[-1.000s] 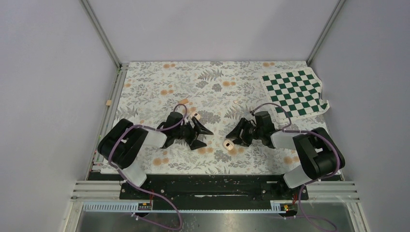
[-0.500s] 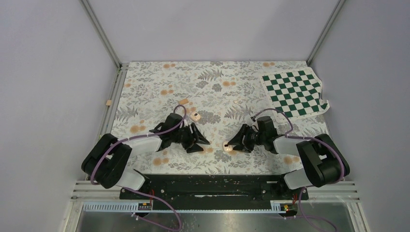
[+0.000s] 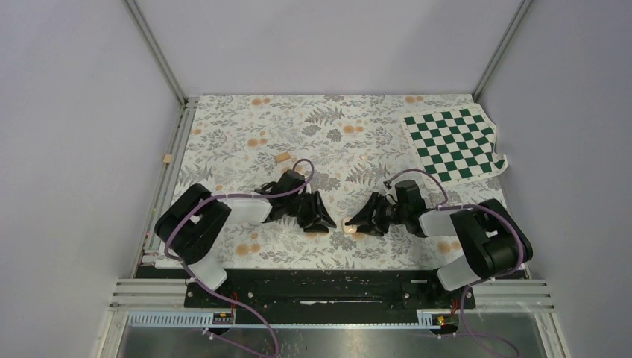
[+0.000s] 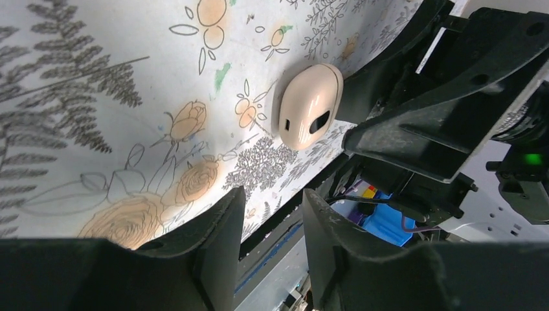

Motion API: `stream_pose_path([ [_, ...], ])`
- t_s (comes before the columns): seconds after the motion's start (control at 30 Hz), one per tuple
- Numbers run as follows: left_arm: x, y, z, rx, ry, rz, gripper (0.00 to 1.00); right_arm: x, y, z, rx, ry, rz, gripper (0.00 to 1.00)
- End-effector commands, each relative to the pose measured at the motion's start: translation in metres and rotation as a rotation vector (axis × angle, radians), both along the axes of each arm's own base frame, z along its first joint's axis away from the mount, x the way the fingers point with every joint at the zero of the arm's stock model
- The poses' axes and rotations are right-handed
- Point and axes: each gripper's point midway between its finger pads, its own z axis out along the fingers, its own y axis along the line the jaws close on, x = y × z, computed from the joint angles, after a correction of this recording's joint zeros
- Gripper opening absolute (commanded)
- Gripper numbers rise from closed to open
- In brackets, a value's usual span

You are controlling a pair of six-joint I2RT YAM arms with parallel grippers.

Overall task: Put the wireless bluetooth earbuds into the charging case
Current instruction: Pick up the charging case at the center of the board.

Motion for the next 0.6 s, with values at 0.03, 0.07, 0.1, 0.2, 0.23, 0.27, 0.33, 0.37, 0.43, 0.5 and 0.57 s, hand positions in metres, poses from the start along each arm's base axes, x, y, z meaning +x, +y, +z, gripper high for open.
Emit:
stream_pose_path([
  [0.03, 0.01, -0.027, 0.008, -0.077, -0.05, -0.051, 0.38, 0.001, -0.001, -0.01, -0.006, 0.02, -0.007, 0.56],
  [0.07, 0.011, -0.029, 0.005, -0.076, -0.044, -0.052, 0.37, 0.001, -0.001, -0.011, -0.007, 0.023, -0.006, 0.56],
  [0.1, 0.012, -0.031, 0.002, -0.076, -0.035, -0.051, 0.35, 0.001, -0.001, -0.011, -0.008, 0.022, -0.006, 0.56],
  [0.2, 0.015, -0.033, -0.007, -0.072, -0.02, -0.043, 0.31, 0.003, 0.0, -0.012, -0.007, 0.019, -0.012, 0.55],
  [0.23, 0.017, -0.035, -0.008, -0.076, -0.019, -0.042, 0.29, 0.004, 0.0, -0.013, -0.005, 0.022, -0.017, 0.55],
  [0.27, 0.017, -0.036, -0.009, -0.079, -0.017, -0.04, 0.27, 0.004, 0.0, -0.013, -0.003, 0.023, -0.022, 0.55],
  [0.33, 0.02, -0.038, -0.011, -0.083, -0.014, -0.035, 0.26, 0.006, 0.0, -0.015, 0.003, 0.027, -0.037, 0.54],
  [0.37, 0.021, -0.038, -0.012, -0.083, -0.013, -0.034, 0.26, 0.007, 0.001, -0.016, 0.006, 0.026, -0.045, 0.54],
  [0.43, 0.022, -0.039, -0.012, -0.085, -0.012, -0.035, 0.25, 0.009, 0.001, -0.018, 0.012, 0.034, -0.061, 0.54],
  [0.5, 0.023, -0.037, -0.012, -0.083, -0.013, -0.03, 0.24, 0.01, 0.001, -0.019, 0.013, 0.033, -0.068, 0.54],
  [0.57, 0.024, -0.031, -0.013, -0.07, -0.019, -0.022, 0.24, 0.011, 0.0, -0.02, -0.004, 0.029, -0.067, 0.54],
])
